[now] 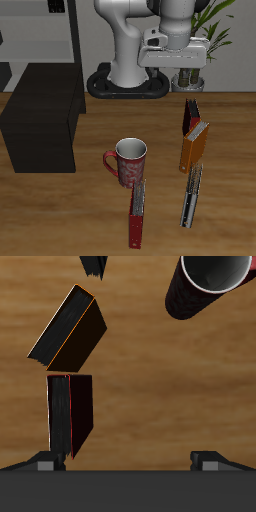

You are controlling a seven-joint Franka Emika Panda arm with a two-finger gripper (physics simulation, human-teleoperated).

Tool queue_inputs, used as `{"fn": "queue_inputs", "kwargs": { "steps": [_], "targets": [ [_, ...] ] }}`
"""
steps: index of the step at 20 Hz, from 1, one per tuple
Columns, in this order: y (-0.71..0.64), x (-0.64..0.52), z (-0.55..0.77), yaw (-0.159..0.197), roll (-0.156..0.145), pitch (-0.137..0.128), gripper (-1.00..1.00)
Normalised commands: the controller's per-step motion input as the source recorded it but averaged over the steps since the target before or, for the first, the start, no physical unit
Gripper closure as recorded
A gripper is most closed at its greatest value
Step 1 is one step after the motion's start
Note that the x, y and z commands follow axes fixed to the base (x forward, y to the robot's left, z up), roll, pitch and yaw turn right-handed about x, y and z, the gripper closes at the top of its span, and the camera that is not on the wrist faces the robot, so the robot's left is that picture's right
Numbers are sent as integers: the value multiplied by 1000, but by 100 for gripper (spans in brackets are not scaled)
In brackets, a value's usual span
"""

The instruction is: Place the left red book in the top region of the shelf

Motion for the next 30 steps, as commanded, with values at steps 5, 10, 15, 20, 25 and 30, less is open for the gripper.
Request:
{"fn": "queue_inputs", "kwargs": {
  "steps": [5, 10, 15, 20, 25, 30],
  "targets": [
    [535, -65, -29, 9, 2, -26, -100],
    [539, 65, -93, 19, 15, -4, -100],
    [126, 159, -68, 31, -11, -32, -100],
    [-79, 224, -176, -4, -27, -1, -100],
    [-34, 142, -304, 17, -15, 15, -100],
    [105, 2, -217, 8, 16, 4, -100]
  ]
}}
